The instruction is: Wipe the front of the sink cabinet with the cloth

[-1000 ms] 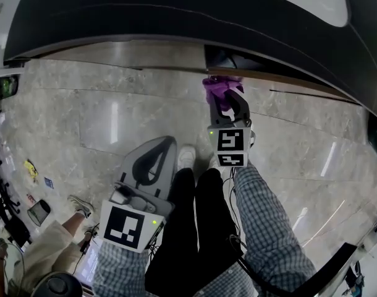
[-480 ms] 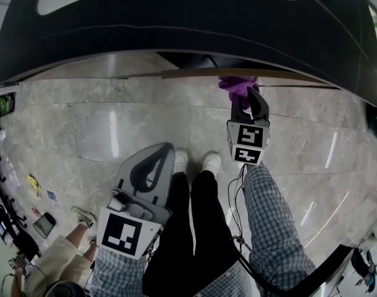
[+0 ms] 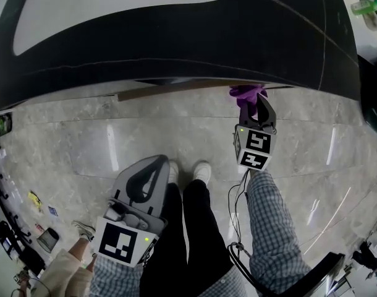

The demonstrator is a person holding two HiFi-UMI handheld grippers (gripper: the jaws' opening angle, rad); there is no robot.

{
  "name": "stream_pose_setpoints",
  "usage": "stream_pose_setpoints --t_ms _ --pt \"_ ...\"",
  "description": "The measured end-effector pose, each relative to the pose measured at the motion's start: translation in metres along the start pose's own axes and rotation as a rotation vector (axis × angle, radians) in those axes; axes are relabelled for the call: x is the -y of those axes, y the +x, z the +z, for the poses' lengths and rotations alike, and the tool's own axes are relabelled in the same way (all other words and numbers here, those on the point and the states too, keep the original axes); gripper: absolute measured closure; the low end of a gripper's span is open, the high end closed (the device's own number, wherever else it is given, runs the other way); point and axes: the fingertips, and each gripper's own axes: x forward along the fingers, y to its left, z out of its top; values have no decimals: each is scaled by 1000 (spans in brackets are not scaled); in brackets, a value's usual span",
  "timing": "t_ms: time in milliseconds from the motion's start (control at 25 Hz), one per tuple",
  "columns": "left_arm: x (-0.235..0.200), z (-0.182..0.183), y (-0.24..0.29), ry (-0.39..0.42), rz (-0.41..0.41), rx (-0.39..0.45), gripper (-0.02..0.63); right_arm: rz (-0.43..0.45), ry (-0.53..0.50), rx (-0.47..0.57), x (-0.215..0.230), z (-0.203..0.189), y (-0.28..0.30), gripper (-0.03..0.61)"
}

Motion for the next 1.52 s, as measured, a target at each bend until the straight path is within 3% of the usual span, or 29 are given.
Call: stream_pose_setpoints --t_ms 360,640,1080,1520 --pt "16 -2 17 17 -20 -15 603 -119 84 1 73 -9 -1 488" --pt "13 -1 16 45 -24 -6 603 -167 157 3 89 -15 -4 488" --pt "-6 -4 -8 15 14 -7 603 -23 166 -5 -10 -10 4 489" --pt "-57 -14 -46 -30 90 1 603 134 92 1 -127 -2 10 489"
